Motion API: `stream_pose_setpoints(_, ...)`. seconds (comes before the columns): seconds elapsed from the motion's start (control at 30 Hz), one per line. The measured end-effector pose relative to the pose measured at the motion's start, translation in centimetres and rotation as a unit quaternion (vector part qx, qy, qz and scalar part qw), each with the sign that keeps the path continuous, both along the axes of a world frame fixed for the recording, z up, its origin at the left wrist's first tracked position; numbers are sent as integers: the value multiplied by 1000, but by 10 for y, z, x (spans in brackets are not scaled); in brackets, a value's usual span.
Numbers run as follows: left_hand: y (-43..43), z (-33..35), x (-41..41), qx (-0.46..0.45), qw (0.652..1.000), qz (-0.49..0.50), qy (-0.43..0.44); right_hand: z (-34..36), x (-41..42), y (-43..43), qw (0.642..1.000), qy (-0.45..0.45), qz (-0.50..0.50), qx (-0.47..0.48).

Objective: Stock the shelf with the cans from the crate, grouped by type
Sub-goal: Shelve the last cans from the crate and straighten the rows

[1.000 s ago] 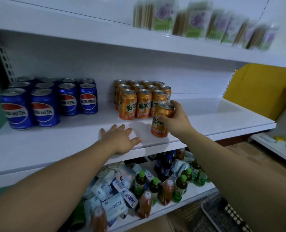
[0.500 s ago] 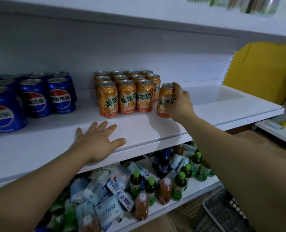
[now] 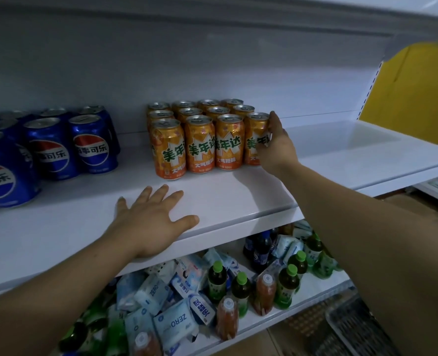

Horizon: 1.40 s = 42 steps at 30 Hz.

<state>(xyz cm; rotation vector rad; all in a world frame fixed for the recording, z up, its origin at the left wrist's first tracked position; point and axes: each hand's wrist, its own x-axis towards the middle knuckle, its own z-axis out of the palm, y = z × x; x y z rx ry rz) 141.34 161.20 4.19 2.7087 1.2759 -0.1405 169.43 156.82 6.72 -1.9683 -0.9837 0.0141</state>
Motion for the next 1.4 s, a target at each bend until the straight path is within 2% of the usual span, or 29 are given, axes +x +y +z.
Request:
stream_pose_setpoints(0.23,2,3,-1,-5,1000,-5,-17,14,-19,-18,994,33,12,-100)
stream_pose_setpoints(0.33,-5,8,-5,-20,997,-28,-62,20,-35,-59,988,6,4,-157)
stream_pose_setpoints(0.5,-77,13,9,-26,975,-160,-149,13,-53,-156,974,-28,-14,-226)
stream_pose_setpoints(0.6,-146,-9,27,-59,954,-260,-134,-8,-65,-217,971,-14,-50,-235)
stream_pose_setpoints(0.67,-184,-38,34,-103,947,-288,-103,-28,-73,-259,967,5,-74,-242)
stream_pose_setpoints(0.8,-243,-120,38,-234,921,-313,-3,-92,-87,-338,942,88,-93,-310)
stream_pose_setpoints(0.87,-267,-164,38,-293,899,-324,7,-136,-92,-372,926,107,-119,-342)
stream_pose_setpoints(0.93,-284,-211,40,-331,892,-306,28,-182,-96,-400,909,145,-139,-366)
stream_pose_setpoints(1.23,-315,-374,87,-376,861,-308,149,-392,-95,-452,823,306,-145,-457)
stream_pose_setpoints(1.4,-319,-433,115,-384,862,-295,152,-492,-102,-451,781,376,-166,-469)
